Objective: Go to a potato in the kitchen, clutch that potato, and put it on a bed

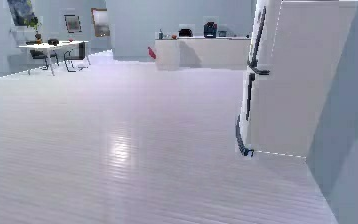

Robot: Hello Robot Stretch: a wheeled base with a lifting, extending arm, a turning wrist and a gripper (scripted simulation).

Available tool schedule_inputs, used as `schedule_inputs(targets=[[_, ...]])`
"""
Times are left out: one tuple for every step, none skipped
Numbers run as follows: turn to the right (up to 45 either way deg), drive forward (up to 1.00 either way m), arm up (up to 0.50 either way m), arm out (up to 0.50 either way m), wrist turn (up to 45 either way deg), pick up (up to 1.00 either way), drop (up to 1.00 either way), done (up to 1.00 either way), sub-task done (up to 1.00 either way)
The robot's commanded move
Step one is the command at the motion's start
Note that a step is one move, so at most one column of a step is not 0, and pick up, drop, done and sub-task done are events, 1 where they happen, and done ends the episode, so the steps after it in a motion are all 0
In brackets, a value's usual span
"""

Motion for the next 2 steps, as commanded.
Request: schedule_inputs(targets=[[0.0,1.0,0.0,0.0,0.0,0.0,0.0,0.0,0.0],[0.0,0.95,0.0,0.0,0.0,0.0,0.0,0.0,0.0]])
